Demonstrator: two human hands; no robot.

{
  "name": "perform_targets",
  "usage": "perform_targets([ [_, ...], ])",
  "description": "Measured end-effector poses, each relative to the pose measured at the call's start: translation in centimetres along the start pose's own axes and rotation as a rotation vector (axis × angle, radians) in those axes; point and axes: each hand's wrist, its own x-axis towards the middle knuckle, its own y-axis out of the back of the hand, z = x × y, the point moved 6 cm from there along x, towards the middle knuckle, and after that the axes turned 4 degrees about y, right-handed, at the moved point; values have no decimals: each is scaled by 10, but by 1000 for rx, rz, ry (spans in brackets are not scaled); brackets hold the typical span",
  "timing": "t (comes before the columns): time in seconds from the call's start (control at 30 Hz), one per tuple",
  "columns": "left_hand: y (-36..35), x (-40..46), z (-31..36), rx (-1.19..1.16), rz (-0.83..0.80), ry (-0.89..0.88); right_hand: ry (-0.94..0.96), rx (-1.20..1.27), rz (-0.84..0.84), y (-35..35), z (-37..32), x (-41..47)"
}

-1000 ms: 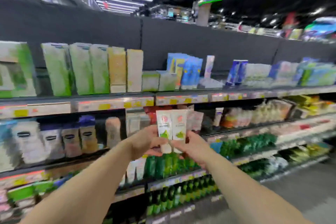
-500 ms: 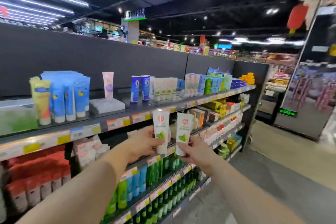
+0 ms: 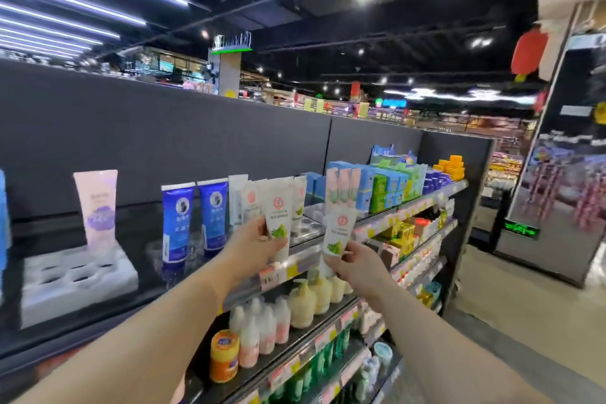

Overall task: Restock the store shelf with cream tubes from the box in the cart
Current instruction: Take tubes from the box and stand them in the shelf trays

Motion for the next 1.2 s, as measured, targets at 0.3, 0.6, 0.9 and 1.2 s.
perform_targets([
  [0.3, -23, 67, -18, 146, 104, 37, 248, -59, -75, 8, -3, 149],
  [0.6, -24, 77, -30, 166, 264, 202, 376, -183, -294, -28, 25, 220],
  [0.9, -26, 74, -31, 134, 328, 299, 370, -497, -427, -31, 23, 233],
  [1.2, -31, 72, -26, 170, 343, 307, 263, -565, -475, -35, 26, 238],
])
